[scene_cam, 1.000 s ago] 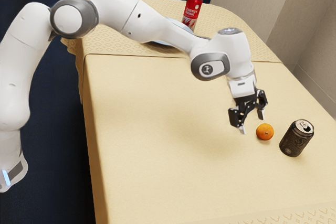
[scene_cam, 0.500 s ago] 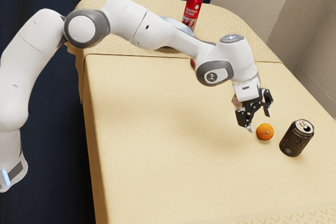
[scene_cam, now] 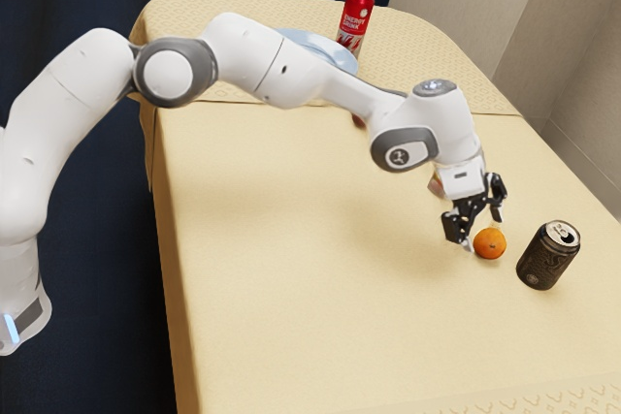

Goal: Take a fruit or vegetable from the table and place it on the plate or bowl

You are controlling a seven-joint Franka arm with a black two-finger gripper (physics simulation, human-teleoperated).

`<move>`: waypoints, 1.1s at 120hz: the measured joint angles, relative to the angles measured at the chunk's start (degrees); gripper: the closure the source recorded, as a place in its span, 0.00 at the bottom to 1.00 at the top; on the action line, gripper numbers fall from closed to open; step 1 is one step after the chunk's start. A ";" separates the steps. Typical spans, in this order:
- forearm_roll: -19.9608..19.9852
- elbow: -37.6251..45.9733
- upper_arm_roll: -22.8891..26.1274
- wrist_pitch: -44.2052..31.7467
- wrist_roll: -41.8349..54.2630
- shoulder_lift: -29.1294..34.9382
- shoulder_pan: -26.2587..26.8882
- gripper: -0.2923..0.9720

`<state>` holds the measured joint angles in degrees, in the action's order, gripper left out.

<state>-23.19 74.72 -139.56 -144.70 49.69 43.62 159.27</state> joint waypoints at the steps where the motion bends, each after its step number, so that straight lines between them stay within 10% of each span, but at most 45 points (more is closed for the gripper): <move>1: -0.10 -0.15 0.00 -0.01 -0.01 0.06 0.00 0.23; 132: -1.96 -5.57 -6.95 -3.24 -1.44 5.01 5.39 0.38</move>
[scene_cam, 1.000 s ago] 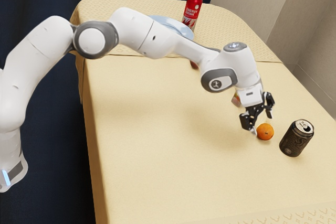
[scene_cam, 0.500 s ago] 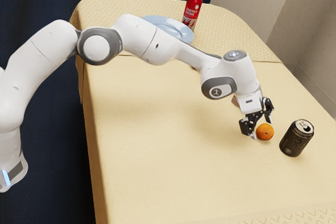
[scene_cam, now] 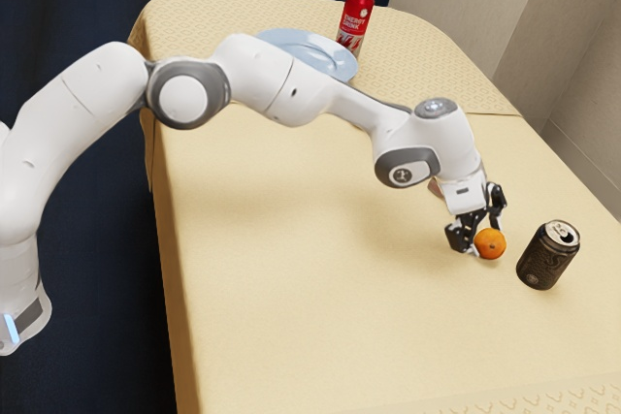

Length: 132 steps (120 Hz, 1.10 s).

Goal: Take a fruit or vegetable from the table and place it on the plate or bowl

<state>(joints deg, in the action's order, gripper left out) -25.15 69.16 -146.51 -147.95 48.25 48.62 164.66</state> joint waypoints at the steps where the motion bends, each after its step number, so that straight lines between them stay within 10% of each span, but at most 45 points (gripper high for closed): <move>1: -0.01 -0.02 -0.01 -0.03 -0.01 0.02 0.04 0.38; 36: -1.04 -0.05 0.00 -1.64 -0.82 -0.47 -0.01 0.57; 53: -2.49 0.11 1.68 2.99 -1.46 -13.67 -3.52 0.64; 88: -3.05 -0.08 48.37 23.02 0.56 -27.43 -65.24 0.64; 108: -5.70 -2.66 50.33 31.30 2.78 -27.42 -75.75 0.64; 132: -6.98 -2.87 38.34 36.84 5.51 -24.00 -76.46 0.64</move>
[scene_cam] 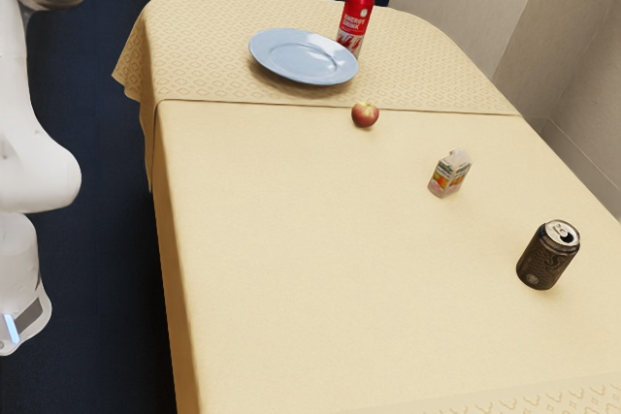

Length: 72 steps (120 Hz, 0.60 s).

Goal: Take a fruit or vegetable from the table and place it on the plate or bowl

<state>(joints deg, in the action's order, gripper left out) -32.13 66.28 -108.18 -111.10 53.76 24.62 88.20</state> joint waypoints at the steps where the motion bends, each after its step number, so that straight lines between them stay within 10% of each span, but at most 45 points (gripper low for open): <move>1: -0.01 0.11 -0.23 0.08 0.11 0.55 0.04 0.64; 24: -0.44 3.14 -10.06 -2.20 2.43 9.20 7.14 0.66; 72: -3.02 3.28 -10.96 -5.83 7.50 13.87 12.80 0.65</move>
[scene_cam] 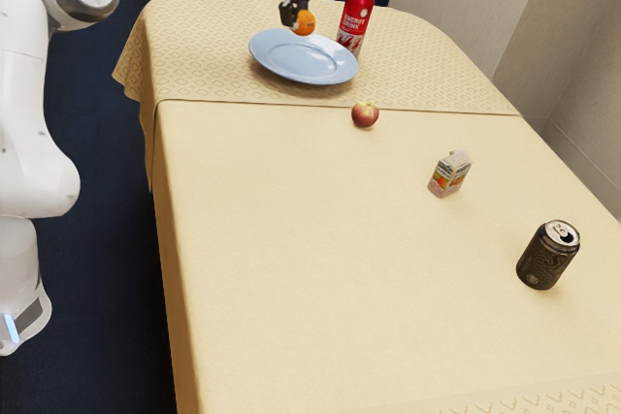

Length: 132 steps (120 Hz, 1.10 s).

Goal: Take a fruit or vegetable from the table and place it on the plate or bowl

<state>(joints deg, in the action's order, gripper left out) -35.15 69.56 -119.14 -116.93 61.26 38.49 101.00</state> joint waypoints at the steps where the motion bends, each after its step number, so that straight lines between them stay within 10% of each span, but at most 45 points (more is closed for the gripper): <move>1: 0.00 0.00 0.00 -0.03 0.09 0.03 0.00 0.64; 21: 0.44 -0.08 -0.13 0.16 1.90 0.22 -0.08 0.37; 46: 0.81 -0.37 0.70 1.17 3.61 -1.68 -1.49 0.26; 69: 2.40 -1.08 21.52 6.45 4.64 -18.08 -5.51 0.24; 132: 5.11 -1.07 15.26 13.99 6.80 -15.70 2.24 0.23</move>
<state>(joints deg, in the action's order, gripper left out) -30.04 68.49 -103.88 -102.94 68.06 22.79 103.23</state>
